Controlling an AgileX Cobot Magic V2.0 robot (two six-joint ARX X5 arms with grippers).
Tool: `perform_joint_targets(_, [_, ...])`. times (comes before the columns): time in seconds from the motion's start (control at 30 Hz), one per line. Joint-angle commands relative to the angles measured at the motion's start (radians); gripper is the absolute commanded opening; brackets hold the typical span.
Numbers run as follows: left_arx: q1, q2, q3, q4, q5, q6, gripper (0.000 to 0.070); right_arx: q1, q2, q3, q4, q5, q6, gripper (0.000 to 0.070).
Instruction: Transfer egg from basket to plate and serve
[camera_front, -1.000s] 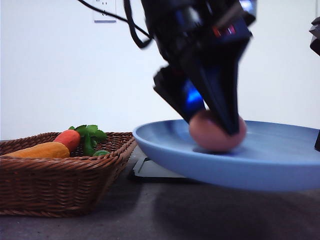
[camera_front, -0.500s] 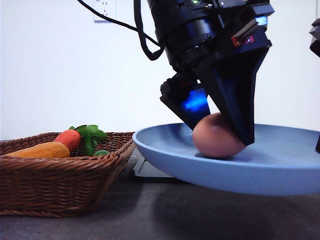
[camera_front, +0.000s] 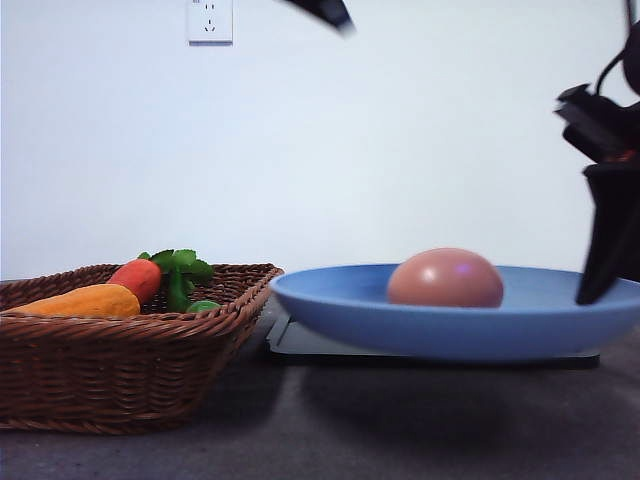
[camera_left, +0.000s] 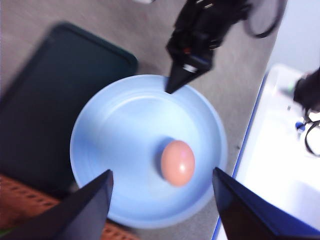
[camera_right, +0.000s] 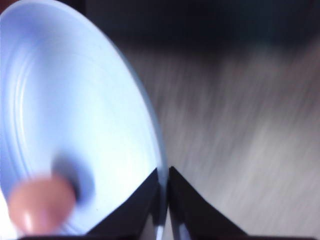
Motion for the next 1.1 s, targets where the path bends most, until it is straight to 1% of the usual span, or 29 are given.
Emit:
perform_joint_targets(0.0, [0.009, -0.048, 0.021, -0.008, 0.002, -0.006, 0.0407, -0.012, 0.068, 0.062, 0.007, -0.011, -0.037, 0.0])
perform_joint_targets(0.23, [0.079, -0.258, 0.021, -0.054, 0.002, -0.017, 0.0407, -0.058, 0.319, 0.283, 0.04, -0.012, -0.038, 0.0])
perform_joint_targets(0.43, [0.103, -0.381, 0.021, -0.076, 0.002, -0.017, 0.0407, -0.064, 0.492, 0.438, 0.052, -0.011, -0.033, 0.0])
perform_joint_targets(0.53, [0.103, -0.416, 0.021, -0.085, 0.002, -0.018, 0.0407, -0.064, 0.546, 0.48, 0.052, -0.011, -0.033, 0.0])
perform_joint_targets(0.7, [0.103, -0.444, 0.021, -0.102, 0.002, -0.021, 0.0407, -0.064, 0.57, 0.487, 0.067, -0.004, -0.033, 0.0002])
perform_joint_targets(0.73, [0.103, -0.445, 0.021, -0.105, 0.002, -0.021, 0.0407, -0.064, 0.57, 0.487, 0.073, -0.004, -0.033, 0.0028])
perform_joint_targets(0.77, [0.103, -0.444, 0.021, -0.108, 0.001, -0.021, 0.0407, -0.064, 0.57, 0.488, 0.078, -0.004, -0.033, 0.007])
perform_joint_targets(0.83, [0.103, -0.444, 0.021, -0.108, 0.001, -0.023, 0.0407, -0.064, 0.57, 0.488, 0.082, -0.004, -0.033, 0.0176])
perform_joint_targets(0.87, [0.103, -0.443, 0.021, -0.108, 0.001, -0.024, 0.0407, -0.064, 0.57, 0.488, 0.082, -0.004, -0.033, 0.0216])
perform_joint_targets(0.9, [0.103, -0.442, 0.021, -0.108, 0.001, -0.023, 0.0407, -0.064, 0.57, 0.488, 0.082, -0.004, -0.033, 0.0234])
perform_joint_targets(1.07, [0.103, -0.427, 0.021, -0.107, 0.001, -0.023, 0.0407, -0.07, 0.558, 0.514, 0.05, -0.017, -0.034, 0.0237])
